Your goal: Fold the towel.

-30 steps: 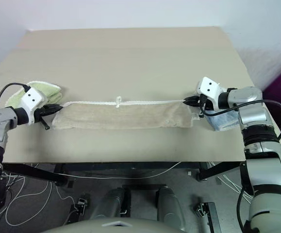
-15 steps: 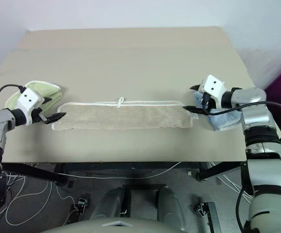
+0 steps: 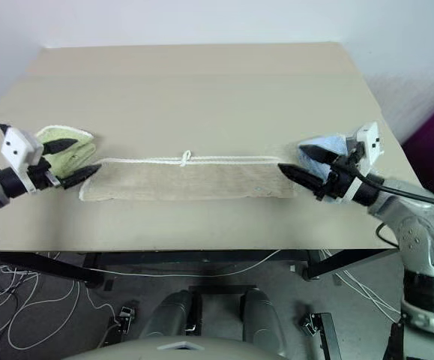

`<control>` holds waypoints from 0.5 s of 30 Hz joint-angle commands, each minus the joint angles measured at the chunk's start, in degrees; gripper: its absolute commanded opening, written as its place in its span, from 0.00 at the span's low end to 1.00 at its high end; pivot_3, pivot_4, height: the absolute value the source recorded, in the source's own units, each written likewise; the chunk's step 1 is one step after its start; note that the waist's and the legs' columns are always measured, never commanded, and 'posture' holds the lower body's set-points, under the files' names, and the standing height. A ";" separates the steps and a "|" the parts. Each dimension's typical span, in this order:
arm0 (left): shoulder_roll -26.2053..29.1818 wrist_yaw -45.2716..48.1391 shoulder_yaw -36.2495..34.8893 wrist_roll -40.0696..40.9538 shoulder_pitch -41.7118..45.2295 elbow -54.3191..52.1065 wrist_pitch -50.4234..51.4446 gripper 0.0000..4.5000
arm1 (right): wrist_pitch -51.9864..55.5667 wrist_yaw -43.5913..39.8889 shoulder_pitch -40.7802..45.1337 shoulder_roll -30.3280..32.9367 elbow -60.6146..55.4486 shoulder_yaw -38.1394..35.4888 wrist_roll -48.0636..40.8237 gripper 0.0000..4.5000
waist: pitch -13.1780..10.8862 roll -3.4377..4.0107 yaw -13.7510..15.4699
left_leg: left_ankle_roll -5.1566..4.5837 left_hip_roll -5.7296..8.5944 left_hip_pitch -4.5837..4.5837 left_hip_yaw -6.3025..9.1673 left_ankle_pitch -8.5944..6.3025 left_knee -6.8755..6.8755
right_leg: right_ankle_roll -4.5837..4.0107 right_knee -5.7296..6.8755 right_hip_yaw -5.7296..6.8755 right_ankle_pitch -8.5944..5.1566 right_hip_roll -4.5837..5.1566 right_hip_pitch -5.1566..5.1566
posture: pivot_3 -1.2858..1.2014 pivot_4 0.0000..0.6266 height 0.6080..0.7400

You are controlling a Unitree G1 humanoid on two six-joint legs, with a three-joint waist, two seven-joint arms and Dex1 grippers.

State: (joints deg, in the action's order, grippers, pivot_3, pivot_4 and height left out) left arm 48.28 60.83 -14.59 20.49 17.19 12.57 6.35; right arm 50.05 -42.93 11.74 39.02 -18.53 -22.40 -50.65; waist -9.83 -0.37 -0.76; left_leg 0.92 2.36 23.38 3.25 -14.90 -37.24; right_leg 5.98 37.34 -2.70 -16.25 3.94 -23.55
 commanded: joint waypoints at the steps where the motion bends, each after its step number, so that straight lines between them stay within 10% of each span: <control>1: 0.44 3.67 1.67 2.21 -1.14 -5.83 1.76 1.00 | 9.79 11.89 -4.16 -3.60 -4.96 -4.92 -16.14 0.99 | 0.04 -0.07 0.16 | 0.00 0.00 0.00 0.00 0.00 0.00 | 0.00 -0.03 0.01 0.00 0.01 0.01 | 0.52 0.24 1.00; 15: -6.92 6.35 11.04 4.37 -1.29 -14.75 6.97 1.00 | 3.02 61.33 -13.12 -15.00 -0.39 -1.28 -47.97 0.99 | 0.08 -0.10 -0.15 | -0.01 0.05 -0.02 0.04 0.00 0.03 | 0.00 -0.10 0.07 0.00 0.03 0.09 | 0.52 0.24 1.00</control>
State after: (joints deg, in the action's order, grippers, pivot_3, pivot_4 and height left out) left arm 41.25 67.24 -3.12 24.32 15.50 -0.45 13.29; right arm 55.35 15.20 -2.05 24.58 -19.12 -23.83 -95.44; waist -9.75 -0.48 -0.91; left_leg 0.91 2.40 23.36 3.28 -14.90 -37.21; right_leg 5.98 37.24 -2.62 -16.25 3.92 -23.45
